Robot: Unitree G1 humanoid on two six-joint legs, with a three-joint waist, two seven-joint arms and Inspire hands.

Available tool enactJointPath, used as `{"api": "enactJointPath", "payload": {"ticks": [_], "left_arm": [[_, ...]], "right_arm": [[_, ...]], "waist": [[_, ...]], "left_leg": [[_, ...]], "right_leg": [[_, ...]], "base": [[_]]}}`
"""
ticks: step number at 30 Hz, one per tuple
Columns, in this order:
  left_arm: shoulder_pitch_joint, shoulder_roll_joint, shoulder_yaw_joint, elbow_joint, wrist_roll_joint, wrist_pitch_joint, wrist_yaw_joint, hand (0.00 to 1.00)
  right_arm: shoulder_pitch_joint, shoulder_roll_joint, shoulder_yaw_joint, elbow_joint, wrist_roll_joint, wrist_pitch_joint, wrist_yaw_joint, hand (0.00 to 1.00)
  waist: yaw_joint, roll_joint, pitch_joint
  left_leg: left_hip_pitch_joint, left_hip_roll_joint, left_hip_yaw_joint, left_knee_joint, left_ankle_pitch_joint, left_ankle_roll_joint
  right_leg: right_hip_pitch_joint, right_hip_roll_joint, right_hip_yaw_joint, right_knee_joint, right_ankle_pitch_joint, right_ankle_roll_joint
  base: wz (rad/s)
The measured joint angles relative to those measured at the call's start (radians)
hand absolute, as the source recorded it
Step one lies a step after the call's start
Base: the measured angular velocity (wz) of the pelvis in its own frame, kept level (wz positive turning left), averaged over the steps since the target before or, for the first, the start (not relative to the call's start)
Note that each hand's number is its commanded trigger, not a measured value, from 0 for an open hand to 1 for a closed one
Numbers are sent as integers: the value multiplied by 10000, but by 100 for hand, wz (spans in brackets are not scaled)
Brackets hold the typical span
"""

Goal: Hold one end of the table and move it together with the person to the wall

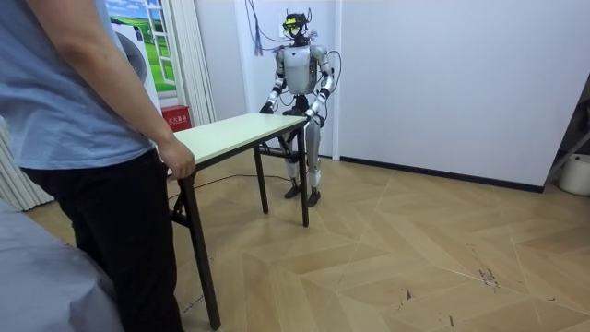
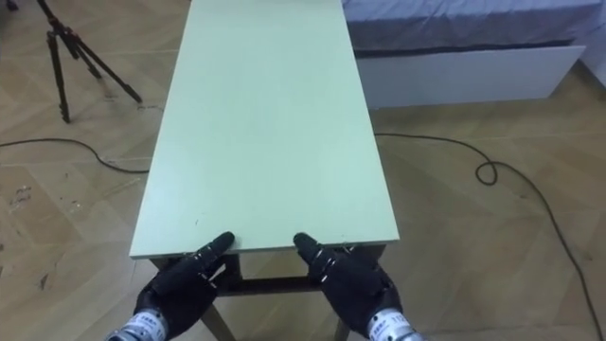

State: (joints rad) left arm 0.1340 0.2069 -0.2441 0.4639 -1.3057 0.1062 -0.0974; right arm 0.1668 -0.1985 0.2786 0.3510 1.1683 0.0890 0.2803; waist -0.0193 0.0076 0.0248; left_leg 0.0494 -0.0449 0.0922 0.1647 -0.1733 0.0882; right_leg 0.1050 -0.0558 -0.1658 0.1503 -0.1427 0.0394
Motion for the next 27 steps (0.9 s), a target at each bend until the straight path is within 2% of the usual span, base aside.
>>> {"api": "enactJointPath", "payload": {"ticks": [4,10,12,15,18,22,25,27], "left_arm": [[-151,-28,76,101,-76,184,103,0],[-192,-118,159,88,-1210,332,284,0],[-190,-330,401,91,-1583,428,428,0],[-195,-395,468,99,-1889,455,513,0],[-265,-428,472,220,-2315,465,592,0],[-281,-457,514,268,-2347,464,630,0],[-284,-706,699,268,-2348,457,675,0],[-287,-770,743,267,-2348,455,678,0]], "right_arm": [[-12,22,-196,-4,667,83,-179,0],[-21,106,-232,31,1511,207,-180,0],[-19,154,-256,38,2097,295,-197,0],[-20,212,-289,39,2406,357,-267,0],[-51,405,-346,83,2826,354,-402,0],[-100,597,-362,77,3331,313,-673,0],[-171,748,-365,60,3889,177,-988,0],[-276,799,-362,60,4046,94,-1190,0]], "waist": [[5,3,-1],[14,33,-21],[30,38,-21],[88,47,-20],[87,72,-27],[99,103,-35],[133,138,-44],[167,156,-53]], "left_leg": [[-6,-1,1,5,0,-1],[1,-4,19,18,1,-2],[40,-2,60,13,1,-2],[87,2,105,7,1,-2],[141,4,142,1,1,-2],[159,6,161,10,1,-1],[110,0,163,12,1,-1],[69,0,163,15,1,-1]], "right_leg": [[-1,-1,-19,0,0,0],[4,-6,-20,1,0,-1],[17,-7,3,2,0,-1],[52,-7,13,1,0,-1],[91,-9,30,5,0,-1],[112,-8,59,4,1,-1],[64,-7,95,7,1,-1],[10,-5,102,13,1,-1]], "base": [[0],[0],[-4],[-5],[-4],[0],[0],[0]]}}
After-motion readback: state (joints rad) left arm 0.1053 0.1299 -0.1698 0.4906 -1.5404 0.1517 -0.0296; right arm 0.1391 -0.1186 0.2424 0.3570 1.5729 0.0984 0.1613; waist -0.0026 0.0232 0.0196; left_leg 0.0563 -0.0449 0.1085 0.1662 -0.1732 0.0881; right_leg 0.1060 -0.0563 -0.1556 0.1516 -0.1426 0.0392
